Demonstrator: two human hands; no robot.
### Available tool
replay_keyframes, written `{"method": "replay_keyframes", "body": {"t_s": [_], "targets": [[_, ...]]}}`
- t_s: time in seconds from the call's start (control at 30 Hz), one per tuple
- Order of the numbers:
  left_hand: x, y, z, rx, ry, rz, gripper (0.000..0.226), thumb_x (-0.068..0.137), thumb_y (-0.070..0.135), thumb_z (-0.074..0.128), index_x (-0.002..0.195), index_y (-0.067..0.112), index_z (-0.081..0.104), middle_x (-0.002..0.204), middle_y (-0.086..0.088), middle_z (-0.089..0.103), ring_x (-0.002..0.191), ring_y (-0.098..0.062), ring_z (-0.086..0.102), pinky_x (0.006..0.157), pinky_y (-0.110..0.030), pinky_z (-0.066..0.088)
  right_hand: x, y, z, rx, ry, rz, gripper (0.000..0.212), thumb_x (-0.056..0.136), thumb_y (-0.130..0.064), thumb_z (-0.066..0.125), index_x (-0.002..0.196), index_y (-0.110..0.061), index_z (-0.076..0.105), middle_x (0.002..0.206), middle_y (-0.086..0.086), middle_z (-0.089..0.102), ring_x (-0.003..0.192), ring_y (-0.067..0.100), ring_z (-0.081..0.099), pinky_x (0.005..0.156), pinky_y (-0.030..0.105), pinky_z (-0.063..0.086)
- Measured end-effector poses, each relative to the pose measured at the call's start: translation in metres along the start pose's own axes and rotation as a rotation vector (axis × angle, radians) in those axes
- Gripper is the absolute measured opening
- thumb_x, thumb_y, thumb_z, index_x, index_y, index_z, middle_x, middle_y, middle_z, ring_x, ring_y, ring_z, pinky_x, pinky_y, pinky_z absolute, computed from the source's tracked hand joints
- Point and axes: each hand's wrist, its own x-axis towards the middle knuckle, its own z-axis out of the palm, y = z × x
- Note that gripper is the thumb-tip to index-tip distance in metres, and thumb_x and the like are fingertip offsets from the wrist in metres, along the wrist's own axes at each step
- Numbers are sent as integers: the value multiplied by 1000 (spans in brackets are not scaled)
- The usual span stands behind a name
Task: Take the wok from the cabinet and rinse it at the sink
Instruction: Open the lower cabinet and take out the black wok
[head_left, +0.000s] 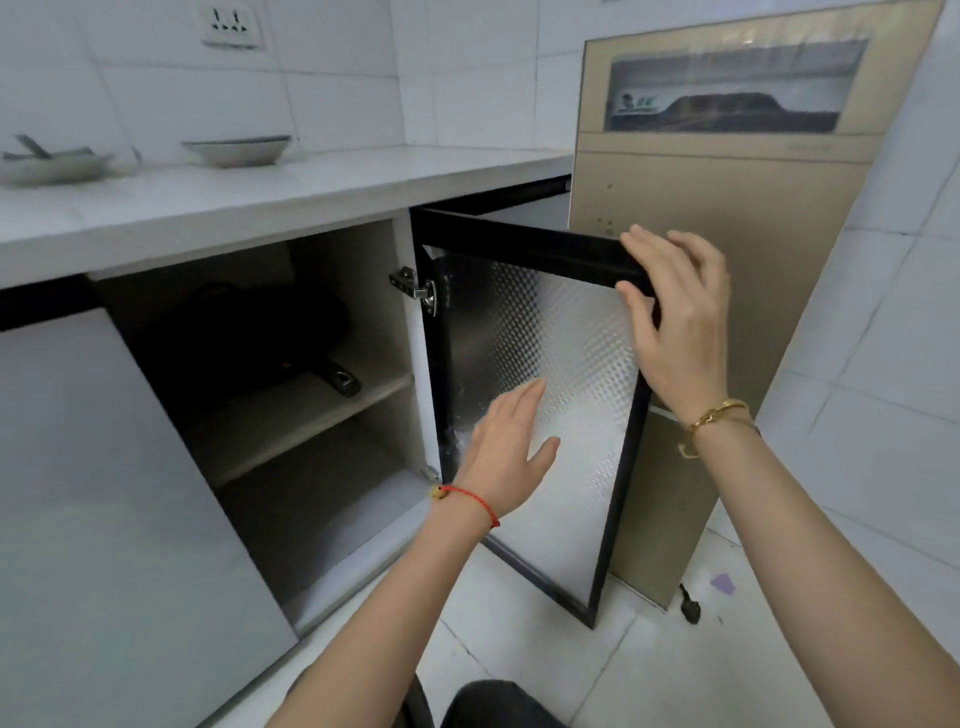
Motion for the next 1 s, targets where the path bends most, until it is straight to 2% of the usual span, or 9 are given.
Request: {"method": "replay_keyframes", "body": {"t_s": [0.13,0.27,0.37,0.43,0.6,0.73,0.8,0.93,1.0], "targets": [[-24,-16,-44,67,58,-101,64,97,30,55,153,16,28,157,-1,32,145,-16,27,119,-29,20,-1,-35,22,153,-69,-45,31,99,-20,54,128,-12,62,128,-2,64,120,23,50,102,38,40],[-43,-43,-82,167,84,-224,63,97,33,54,152,17,30,155,-2,36,143,-20,32,117,-37,29,-12,-73,55,290,-190,-23,30,97,-22,56,124,-11,63,119,0,67,114,23,52,98,40,44],[-54,-66,-102,168,110,-333,63,97,31,54,153,16,29,155,-4,36,142,-22,34,117,-38,30,-21,-99,83,374,-306,36,32,96,-26,55,123,-12,64,114,1,67,115,21,51,97,41,45],[-59,-83,-113,133,133,-407,63,97,32,54,153,16,29,155,-5,36,143,-22,34,118,-41,30,-25,-114,103,411,-385,86,32,96,-29,55,123,-14,64,113,1,67,115,20,51,97,43,45],[-54,-136,-128,58,202,-560,61,97,29,56,151,12,33,153,-7,39,142,-24,36,117,-35,31,-24,-147,162,472,-597,171,35,97,-33,51,126,-16,62,120,0,66,121,20,49,102,43,43],[-38,-184,-133,-18,253,-670,59,98,30,54,150,10,34,152,-11,41,140,-28,39,115,-42,35,-17,-169,219,494,-749,192,38,98,-35,49,130,-14,58,123,3,65,122,22,48,102,38,43],[-28,-207,-133,-74,273,-713,58,99,30,53,149,7,35,151,-13,43,140,-29,40,115,-43,35,-14,-179,248,496,-813,184,40,98,-35,48,130,-13,57,124,5,64,122,24,49,101,41,44],[-2,-249,-128,-288,324,-870,54,101,35,48,147,7,40,147,-11,48,137,-26,44,115,-37,34,-11,-194,305,511,-939,194,44,98,-36,50,133,-11,54,130,11,61,123,28,52,99,41,47],[13,-272,-123,-456,357,-966,54,100,40,48,144,9,45,144,-10,52,135,-26,47,115,-38,35,-11,-199,331,523,-1013,220,47,97,-37,52,134,-8,52,131,14,59,121,30,55,99,41,48]]}}
